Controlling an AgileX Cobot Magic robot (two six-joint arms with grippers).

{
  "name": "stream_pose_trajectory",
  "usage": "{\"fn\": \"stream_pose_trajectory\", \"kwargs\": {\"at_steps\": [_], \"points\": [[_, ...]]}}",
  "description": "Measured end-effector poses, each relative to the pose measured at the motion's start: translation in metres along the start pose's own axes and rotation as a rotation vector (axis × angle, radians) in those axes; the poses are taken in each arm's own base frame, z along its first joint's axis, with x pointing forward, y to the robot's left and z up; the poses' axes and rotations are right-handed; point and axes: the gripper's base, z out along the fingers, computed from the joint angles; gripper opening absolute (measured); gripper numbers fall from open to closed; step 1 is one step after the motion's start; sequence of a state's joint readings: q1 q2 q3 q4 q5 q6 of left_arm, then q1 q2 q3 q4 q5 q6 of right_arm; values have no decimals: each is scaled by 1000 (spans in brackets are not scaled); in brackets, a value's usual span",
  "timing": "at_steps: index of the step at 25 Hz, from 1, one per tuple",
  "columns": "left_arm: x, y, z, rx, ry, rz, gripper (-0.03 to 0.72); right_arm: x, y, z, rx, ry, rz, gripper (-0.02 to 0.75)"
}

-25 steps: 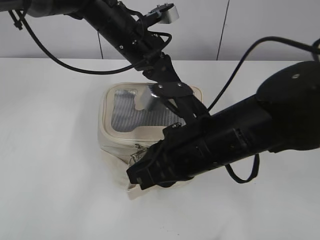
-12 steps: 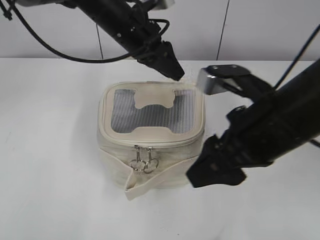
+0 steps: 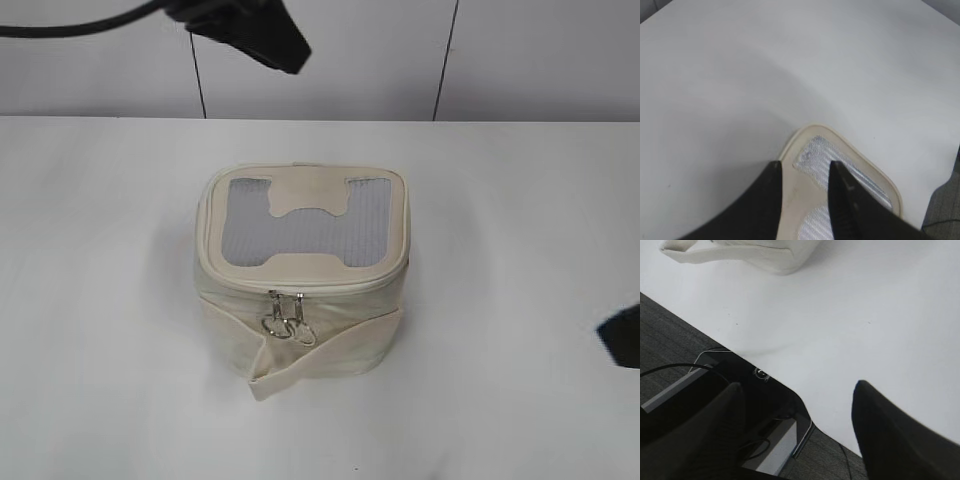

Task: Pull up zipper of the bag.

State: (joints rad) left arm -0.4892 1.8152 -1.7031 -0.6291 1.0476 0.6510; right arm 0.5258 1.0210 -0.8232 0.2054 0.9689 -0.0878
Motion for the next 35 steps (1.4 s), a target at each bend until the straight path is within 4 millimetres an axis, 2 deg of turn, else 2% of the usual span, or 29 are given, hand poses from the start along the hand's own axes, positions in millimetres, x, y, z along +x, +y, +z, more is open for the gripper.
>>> {"fn": "stream_pose_trajectory", "kwargs": {"at_steps": [3, 5, 8, 12, 15, 17, 19, 21, 24, 26, 30, 35], "points": [[24, -30, -49, -100, -53, -15, 233, 21, -1, -32, 62, -40, -12, 525], [52, -52, -81, -176, -93, -43, 230, 41, -1, -57, 104, -90, -30, 522], [106, -91, -134, -287, -181, -99, 228, 72, -2, -73, 135, -132, -41, 516], [196, -138, -193, -460, -314, -136, 228, 119, -4, -75, 138, -229, -17, 516], [260, -159, -217, -589, -366, -210, 228, 149, -6, -72, 139, -313, -20, 516], [301, -170, -224, -658, -401, -236, 228, 164, -7, -72, 144, -374, -27, 515], [330, -176, -224, -706, -446, -246, 228, 175, -9, -75, 160, -453, -34, 513], [340, -176, -218, -723, -438, -261, 227, 179, -9, -78, 164, -530, -42, 499], [338, -164, -198, -711, -348, -297, 227, 176, -10, -76, 166, -588, -47, 473], [337, -161, -191, -690, -353, -298, 227, 174, -10, -72, 166, -604, -49, 461], [334, -159, -186, -679, -432, -250, 227, 173, -10, -72, 165, -615, -50, 445], [333, -160, -184, -662, -434, -202, 227, 173, -10, -72, 165, -617, -49, 433]]}}
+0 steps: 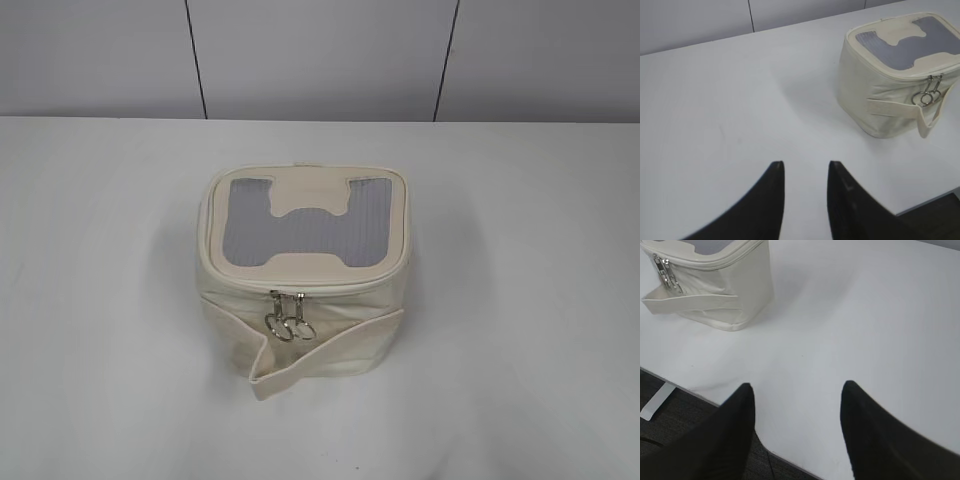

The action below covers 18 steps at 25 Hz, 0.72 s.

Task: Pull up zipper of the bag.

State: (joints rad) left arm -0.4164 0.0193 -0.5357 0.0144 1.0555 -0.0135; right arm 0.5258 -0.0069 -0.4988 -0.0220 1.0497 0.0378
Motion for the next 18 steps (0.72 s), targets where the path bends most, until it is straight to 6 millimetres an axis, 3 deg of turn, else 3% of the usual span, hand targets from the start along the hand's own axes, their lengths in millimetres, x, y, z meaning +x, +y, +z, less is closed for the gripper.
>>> {"fn": "stream_pose_trajectory", "kwargs": {"at_steps": [10, 18], "points": [[0, 0, 0, -18, -1, -9, 227, 0, 0, 0, 14, -1, 7, 432], [2, -4, -3, -339, -25, -159, 227, 0, 2, 0, 325, -8, 163, 432]]}}
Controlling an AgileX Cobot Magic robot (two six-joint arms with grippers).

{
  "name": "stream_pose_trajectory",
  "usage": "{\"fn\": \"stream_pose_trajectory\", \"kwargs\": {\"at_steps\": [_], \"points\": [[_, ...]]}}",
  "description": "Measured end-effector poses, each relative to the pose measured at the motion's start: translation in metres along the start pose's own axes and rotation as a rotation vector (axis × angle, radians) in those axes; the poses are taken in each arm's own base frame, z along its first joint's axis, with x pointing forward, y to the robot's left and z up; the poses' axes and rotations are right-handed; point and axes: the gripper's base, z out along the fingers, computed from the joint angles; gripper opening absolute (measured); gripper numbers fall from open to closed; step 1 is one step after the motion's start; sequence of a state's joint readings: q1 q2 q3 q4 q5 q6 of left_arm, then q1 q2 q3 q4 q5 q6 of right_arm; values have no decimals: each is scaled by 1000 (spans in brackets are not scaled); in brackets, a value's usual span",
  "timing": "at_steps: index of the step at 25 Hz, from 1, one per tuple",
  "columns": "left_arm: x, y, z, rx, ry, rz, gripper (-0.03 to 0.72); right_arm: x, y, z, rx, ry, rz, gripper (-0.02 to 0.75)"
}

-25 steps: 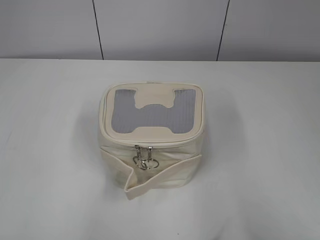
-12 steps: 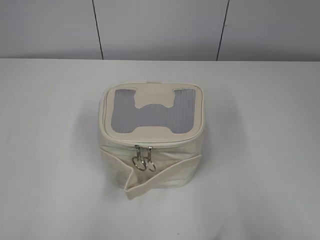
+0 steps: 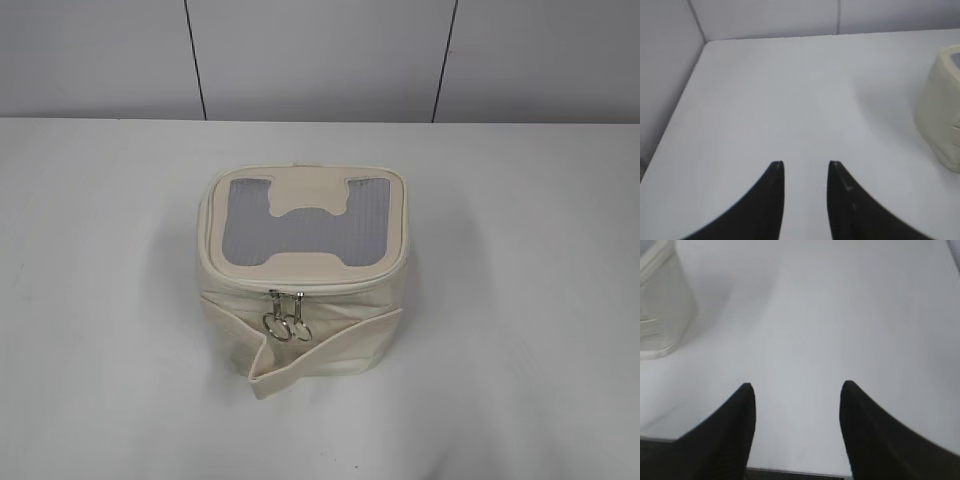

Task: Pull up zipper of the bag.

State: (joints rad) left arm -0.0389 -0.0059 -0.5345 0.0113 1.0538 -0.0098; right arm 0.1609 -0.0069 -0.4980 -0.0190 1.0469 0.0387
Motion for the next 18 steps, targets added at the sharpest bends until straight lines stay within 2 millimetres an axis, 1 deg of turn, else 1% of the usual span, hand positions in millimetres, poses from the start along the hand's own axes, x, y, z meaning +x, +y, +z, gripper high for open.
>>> {"fn": "stream_pose_trajectory", "kwargs": {"at_steps": [4, 18], "points": [[0, 0, 0, -27, 0, -12, 227, 0, 0, 0, 75, -2, 37, 432], [0, 0, 0, -27, 0, -11, 227, 0, 0, 0, 80, -2, 39, 432]]}}
